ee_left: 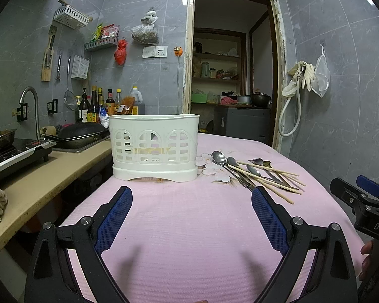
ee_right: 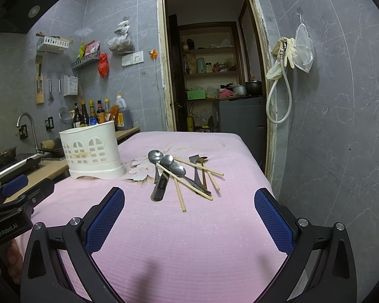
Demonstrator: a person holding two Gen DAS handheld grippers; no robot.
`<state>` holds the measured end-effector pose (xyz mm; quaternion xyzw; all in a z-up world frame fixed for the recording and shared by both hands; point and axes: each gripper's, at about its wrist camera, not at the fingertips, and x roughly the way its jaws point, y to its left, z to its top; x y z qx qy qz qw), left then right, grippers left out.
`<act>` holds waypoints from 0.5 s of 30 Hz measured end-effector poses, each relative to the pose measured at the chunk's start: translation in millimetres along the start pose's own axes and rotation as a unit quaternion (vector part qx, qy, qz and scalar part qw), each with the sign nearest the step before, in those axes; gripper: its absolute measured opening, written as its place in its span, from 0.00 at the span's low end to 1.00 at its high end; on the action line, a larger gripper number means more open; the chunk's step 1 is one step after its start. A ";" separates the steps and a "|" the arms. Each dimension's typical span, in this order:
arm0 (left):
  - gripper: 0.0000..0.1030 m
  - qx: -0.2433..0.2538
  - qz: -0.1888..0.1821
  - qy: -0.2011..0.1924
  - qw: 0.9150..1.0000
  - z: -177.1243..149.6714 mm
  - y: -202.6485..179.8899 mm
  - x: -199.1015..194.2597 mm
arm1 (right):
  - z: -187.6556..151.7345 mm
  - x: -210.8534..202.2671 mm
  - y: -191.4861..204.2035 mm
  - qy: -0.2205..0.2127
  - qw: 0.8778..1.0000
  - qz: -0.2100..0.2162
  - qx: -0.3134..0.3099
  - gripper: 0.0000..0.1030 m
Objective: Organize utensils
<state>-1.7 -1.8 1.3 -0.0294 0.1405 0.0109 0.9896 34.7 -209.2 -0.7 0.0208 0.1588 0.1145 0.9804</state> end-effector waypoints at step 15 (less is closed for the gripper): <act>0.90 -0.001 0.003 0.004 1.000 0.4 4.6 1.4 | 0.1 0.7 0.3 0.001 1.000 0.000 0.000 1.00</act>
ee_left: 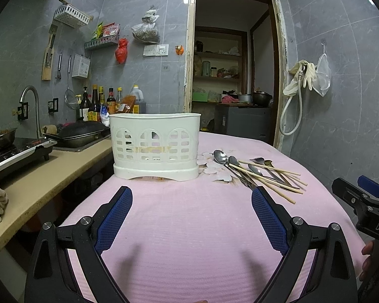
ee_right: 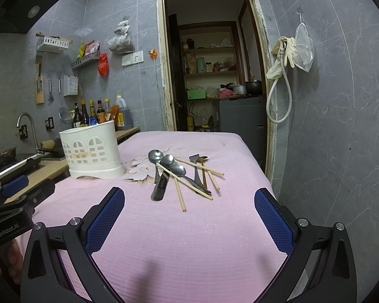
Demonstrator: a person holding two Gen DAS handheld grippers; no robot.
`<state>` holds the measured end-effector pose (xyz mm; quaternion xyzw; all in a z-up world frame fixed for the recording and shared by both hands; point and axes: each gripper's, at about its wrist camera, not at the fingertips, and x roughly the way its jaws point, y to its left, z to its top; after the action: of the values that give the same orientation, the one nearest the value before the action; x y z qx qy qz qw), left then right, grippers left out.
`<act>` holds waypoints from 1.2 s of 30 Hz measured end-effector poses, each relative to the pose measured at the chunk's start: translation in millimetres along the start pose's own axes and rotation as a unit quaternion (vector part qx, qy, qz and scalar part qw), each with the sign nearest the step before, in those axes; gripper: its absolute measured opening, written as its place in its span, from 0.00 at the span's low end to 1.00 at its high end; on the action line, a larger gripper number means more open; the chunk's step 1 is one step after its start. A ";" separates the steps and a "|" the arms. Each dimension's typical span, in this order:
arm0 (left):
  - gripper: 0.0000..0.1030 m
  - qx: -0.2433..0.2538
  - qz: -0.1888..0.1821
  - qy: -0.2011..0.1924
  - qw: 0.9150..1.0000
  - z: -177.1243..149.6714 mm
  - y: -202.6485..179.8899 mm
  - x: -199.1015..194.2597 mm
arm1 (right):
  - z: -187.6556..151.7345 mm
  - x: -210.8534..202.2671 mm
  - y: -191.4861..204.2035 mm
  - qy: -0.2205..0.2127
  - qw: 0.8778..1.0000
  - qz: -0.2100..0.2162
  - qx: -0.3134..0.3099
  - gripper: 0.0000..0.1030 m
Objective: Organize utensils
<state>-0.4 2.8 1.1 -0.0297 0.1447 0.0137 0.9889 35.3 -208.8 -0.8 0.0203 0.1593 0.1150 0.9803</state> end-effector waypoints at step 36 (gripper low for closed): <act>0.90 -0.001 -0.074 0.073 0.995 75.7 5.3 106.3 | 75.7 81.2 -37.0 0.019 0.998 -0.009 -0.067 1.00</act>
<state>122.9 14.8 42.7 -0.0419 0.2136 -0.0618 0.9741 142.3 -226.2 43.2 -0.0486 0.1697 0.1168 0.9773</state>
